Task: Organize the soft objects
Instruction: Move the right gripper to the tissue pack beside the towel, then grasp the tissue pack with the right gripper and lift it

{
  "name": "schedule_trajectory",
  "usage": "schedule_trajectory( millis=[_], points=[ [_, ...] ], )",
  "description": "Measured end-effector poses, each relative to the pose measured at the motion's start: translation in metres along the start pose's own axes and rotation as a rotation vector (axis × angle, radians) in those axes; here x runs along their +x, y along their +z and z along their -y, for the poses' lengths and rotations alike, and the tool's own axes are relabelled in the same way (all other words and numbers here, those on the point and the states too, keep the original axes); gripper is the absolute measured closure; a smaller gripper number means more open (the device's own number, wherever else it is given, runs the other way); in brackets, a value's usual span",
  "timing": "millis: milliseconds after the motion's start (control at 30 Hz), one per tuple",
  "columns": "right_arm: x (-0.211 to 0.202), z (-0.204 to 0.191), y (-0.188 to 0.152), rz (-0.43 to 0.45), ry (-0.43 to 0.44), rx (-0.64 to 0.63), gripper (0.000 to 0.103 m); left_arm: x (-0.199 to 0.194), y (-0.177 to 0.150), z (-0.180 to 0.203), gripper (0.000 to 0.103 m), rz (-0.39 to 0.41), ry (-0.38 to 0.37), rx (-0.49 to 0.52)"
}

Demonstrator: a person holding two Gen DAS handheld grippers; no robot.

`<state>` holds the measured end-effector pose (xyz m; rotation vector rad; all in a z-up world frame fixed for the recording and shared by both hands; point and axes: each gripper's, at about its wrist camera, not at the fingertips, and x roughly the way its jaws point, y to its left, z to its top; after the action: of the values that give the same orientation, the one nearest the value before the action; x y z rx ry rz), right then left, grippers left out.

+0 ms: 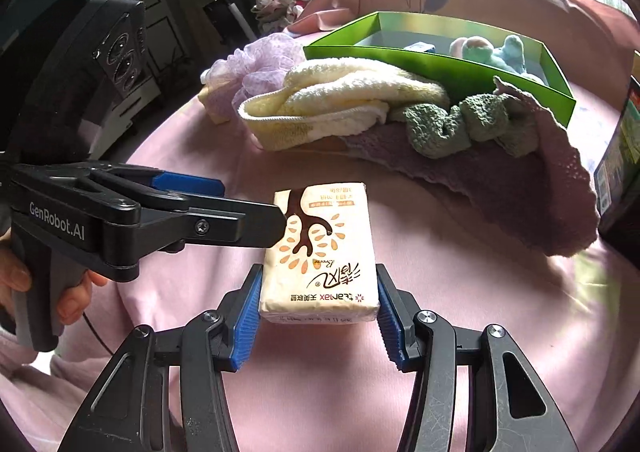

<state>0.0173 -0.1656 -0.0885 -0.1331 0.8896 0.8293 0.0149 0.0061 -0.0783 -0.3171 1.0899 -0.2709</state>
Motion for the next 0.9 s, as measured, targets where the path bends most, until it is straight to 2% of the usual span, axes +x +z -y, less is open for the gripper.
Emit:
schedule_trajectory(
  millis=[100,200,333,400,467,633,733,833,900],
  points=[
    [-0.001,0.008,-0.007,0.014,-0.024,0.045,0.048,0.01,0.0,0.015,0.001,0.002,-0.003,0.044],
    [-0.004,0.012,-0.014,0.032,-0.048,0.104,0.041,0.016,0.001,0.021,0.001,0.01,-0.011,0.065],
    [-0.013,0.007,-0.022,0.065,-0.056,0.124,0.04,0.021,0.003,0.02,0.002,0.023,-0.039,0.069],
    [-0.018,0.008,-0.028,0.076,-0.054,0.14,0.041,0.021,0.002,0.02,0.007,0.029,-0.051,0.074],
    [-0.018,0.009,-0.032,0.075,-0.039,0.163,0.041,0.021,0.002,0.021,0.015,0.026,-0.069,0.083],
    [-0.015,0.008,-0.033,0.084,-0.051,0.184,0.041,0.027,0.004,0.03,0.017,0.031,-0.057,0.122],
    [-0.013,0.005,-0.029,0.088,-0.058,0.187,0.042,0.031,0.006,0.037,0.038,0.022,-0.059,0.158],
    [-0.011,0.006,-0.03,0.084,-0.072,0.193,0.045,0.032,0.006,0.039,0.046,0.016,-0.071,0.151],
    [-0.011,0.006,-0.03,0.086,-0.075,0.199,0.046,0.032,0.006,0.038,0.048,0.017,-0.07,0.14]
  ],
)
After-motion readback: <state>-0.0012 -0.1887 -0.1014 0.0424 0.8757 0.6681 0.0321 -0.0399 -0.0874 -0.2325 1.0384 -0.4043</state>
